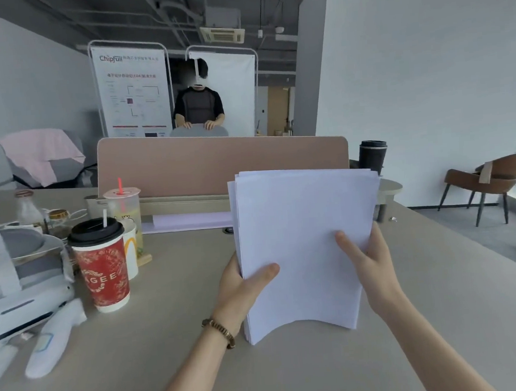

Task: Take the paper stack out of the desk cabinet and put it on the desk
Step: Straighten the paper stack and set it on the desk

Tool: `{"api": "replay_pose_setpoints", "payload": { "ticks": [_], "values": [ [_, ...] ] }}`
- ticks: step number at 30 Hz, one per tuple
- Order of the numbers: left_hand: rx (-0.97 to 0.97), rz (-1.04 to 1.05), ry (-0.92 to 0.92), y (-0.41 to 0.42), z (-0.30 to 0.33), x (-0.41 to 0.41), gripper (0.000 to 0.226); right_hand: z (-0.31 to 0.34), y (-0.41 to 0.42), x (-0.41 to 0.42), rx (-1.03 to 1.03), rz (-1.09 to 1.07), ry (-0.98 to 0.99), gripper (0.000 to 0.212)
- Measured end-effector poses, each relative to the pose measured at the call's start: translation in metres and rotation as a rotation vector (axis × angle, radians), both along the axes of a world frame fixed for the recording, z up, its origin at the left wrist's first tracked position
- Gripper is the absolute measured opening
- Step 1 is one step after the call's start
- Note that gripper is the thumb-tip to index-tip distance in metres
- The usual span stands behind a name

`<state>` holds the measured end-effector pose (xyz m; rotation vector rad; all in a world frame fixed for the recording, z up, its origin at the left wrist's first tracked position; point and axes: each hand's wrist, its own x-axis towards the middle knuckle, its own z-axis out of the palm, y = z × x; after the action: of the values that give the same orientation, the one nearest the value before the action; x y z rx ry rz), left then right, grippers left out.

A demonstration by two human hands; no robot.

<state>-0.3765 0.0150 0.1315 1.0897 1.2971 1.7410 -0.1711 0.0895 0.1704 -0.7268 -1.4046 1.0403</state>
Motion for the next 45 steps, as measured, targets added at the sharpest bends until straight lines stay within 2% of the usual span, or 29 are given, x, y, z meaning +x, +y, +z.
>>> {"api": "replay_pose_setpoints", "payload": {
  "ticks": [5,10,16,23,29,33,39,45],
  "values": [
    [0.008,0.120,0.049,0.012,-0.001,0.014,0.020,-0.004,0.010,-0.004,0.021,-0.062,-0.020,0.016],
    [0.028,0.102,0.021,0.014,0.006,0.028,0.022,0.000,0.019,0.022,0.060,-0.008,-0.044,0.019],
    [0.013,0.088,0.007,0.014,-0.005,0.034,0.033,-0.016,0.026,0.034,0.005,0.158,-0.038,0.035],
    [-0.069,0.105,0.030,0.017,-0.024,0.036,0.021,-0.045,0.027,0.026,-0.047,0.110,-0.051,0.027],
    [-0.190,0.065,0.114,0.008,-0.044,0.035,0.025,-0.075,0.022,0.032,-0.084,0.133,-0.135,0.040],
    [-0.180,0.111,0.175,0.010,-0.041,0.033,0.023,-0.077,0.029,0.032,-0.078,0.138,-0.161,0.041],
    [-0.163,0.162,0.168,0.012,-0.045,0.036,0.023,-0.093,0.033,0.030,-0.104,0.134,-0.203,0.039],
    [-0.160,0.144,0.225,0.019,-0.038,0.037,0.024,-0.091,0.040,0.037,-0.150,0.146,-0.189,0.036]
  ]
}}
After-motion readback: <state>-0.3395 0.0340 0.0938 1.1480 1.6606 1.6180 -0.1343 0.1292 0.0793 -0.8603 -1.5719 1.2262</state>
